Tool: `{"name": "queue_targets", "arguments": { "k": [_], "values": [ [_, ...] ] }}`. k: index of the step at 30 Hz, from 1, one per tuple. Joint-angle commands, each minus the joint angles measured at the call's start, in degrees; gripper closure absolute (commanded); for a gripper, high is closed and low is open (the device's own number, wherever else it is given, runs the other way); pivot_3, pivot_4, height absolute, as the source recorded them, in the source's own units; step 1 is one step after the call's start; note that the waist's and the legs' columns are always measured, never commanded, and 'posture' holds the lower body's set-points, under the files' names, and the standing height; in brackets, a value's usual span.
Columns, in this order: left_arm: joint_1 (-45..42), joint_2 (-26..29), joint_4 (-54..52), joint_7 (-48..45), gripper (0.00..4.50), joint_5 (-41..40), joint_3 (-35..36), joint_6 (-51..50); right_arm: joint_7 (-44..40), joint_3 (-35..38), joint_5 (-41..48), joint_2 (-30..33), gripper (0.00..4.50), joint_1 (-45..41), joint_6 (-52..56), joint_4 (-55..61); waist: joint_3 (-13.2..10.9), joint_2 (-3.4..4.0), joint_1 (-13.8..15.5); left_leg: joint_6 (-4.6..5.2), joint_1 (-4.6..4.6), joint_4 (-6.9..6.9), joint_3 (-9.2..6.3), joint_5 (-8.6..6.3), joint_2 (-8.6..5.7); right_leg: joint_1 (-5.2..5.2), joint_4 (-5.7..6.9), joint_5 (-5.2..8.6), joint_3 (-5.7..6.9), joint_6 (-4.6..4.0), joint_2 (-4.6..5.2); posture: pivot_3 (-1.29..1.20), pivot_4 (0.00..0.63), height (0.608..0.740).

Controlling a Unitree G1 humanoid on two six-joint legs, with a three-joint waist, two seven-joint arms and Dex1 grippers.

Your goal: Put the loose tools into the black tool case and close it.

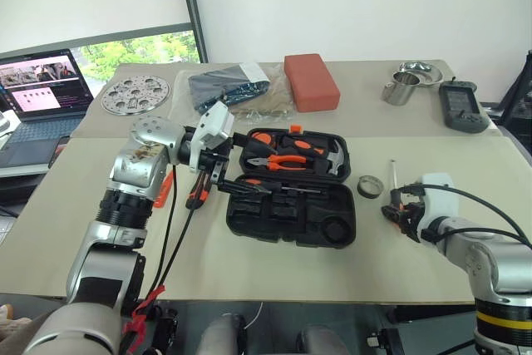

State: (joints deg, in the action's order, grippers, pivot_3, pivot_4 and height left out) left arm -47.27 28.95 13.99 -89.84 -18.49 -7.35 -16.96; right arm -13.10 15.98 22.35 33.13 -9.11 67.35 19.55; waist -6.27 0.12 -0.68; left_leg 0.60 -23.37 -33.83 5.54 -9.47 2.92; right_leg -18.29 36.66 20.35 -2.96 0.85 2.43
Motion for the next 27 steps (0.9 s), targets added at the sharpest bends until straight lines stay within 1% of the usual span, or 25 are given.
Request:
{"name": "queue_targets", "arguments": {
  "k": [1,4,5,9,12,14,17,20,22,27],
  "values": [
    [-0.5,0.4,-2.5,0.6,0.0,-1.9,0.5,-0.2,2.2,2.9,-1.9,0.2,3.52,-1.3,0.2,-0.5,0.0,0.0,0.0,0.0,-0.01,0.0,0.0,0.0,-0.01,0.0,0.0,0.0,-0.04,0.0,0.0,0.0,0.15,0.74],
    [-0.4,0.6,-3.2,0.9,0.0,-2.6,0.6,-0.9,4.5,5.4,-3.3,-0.6,3.52,-3.1,-2.8,-1.6,0.0,-0.01,0.0,0.0,-0.01,0.0,0.02,0.0,-0.04,-0.01,0.0,0.01,-0.22,0.01,-0.01,0.0,0.15,0.74],
    [-0.2,0.8,-3.4,1.0,0.0,-2.8,0.7,-1.0,4.5,5.7,-3.7,-0.5,3.52,-4.1,-5.6,-1.7,0.0,-0.01,0.0,0.0,-0.02,0.0,0.03,0.0,-0.06,-0.02,-0.01,0.01,-0.28,0.02,-0.02,0.0,0.15,0.74],
    [0.6,1.7,-4.3,1.8,0.0,-4.3,1.6,-2.5,0.5,4.2,-3.4,0.8,3.52,-7.0,-13.2,-0.8,0.0,-0.03,-0.4,0.01,0.0,0.01,0.09,0.0,-0.06,-0.06,0.0,0.03,-0.47,0.05,-0.09,0.0,0.15,0.74],
    [2.3,3.7,-5.6,2.4,0.0,-4.7,2.3,-3.7,-11.7,-3.5,-3.8,5.6,3.52,-6.6,-24.5,1.7,0.0,-0.03,-0.5,0.01,0.02,0.04,0.07,0.0,-0.03,-0.07,-0.01,0.03,-0.66,0.05,-0.24,0.0,0.15,0.74],
    [4.9,6.8,-7.4,2.0,0.0,-5.1,2.9,-5.0,-21.5,-9.2,-4.5,8.6,3.52,-5.1,-34.0,2.6,-0.1,-0.04,-0.7,0.03,0.03,0.06,0.06,-0.02,0.02,-0.07,-0.03,0.04,-0.92,0.07,-0.41,0.0,0.15,0.74],
    [8.7,11.2,-10.3,1.4,0.0,-5.4,3.4,-5.5,-31.9,-15.8,-6.4,12.7,3.52,-3.1,-42.7,0.5,-0.2,-0.16,-0.9,0.04,0.02,0.04,-0.01,-0.03,0.14,-0.02,-0.08,0.04,-1.09,0.07,-0.65,0.0,0.15,0.74],
    [11.5,14.6,-12.8,0.8,0.0,-6.1,3.7,-6.7,-37.2,-19.2,-8.7,14.5,3.52,-3.6,-49.3,-3.0,-0.3,-0.29,-0.4,0.03,-0.04,0.01,-0.1,-0.02,0.17,0.02,-0.12,0.04,-1.15,0.07,-0.7,0.0,0.15,0.74],
    [13.7,16.3,-15.7,2.0,0.0,-7.7,5.5,-8.4,-40.6,-22.2,-10.8,14.6,3.52,-6.6,-53.4,-7.4,-0.3,-0.32,-0.2,0.03,-0.04,-0.02,-0.07,-0.02,0.19,0.03,-0.13,0.04,-1.19,0.07,-0.63,0.0,0.15,0.74],
    [16.3,17.3,-20.2,5.9,0.0,-10.1,8.2,-10.6,-46.8,-26.6,-15.0,14.2,3.52,-12.8,-61.6,-17.3,-0.4,-0.34,0.0,0.03,0.06,-0.02,-0.06,-0.02,0.21,0.05,-0.08,0.04,-1.16,0.05,-0.57,0.0,0.15,0.74]
  ]
}}
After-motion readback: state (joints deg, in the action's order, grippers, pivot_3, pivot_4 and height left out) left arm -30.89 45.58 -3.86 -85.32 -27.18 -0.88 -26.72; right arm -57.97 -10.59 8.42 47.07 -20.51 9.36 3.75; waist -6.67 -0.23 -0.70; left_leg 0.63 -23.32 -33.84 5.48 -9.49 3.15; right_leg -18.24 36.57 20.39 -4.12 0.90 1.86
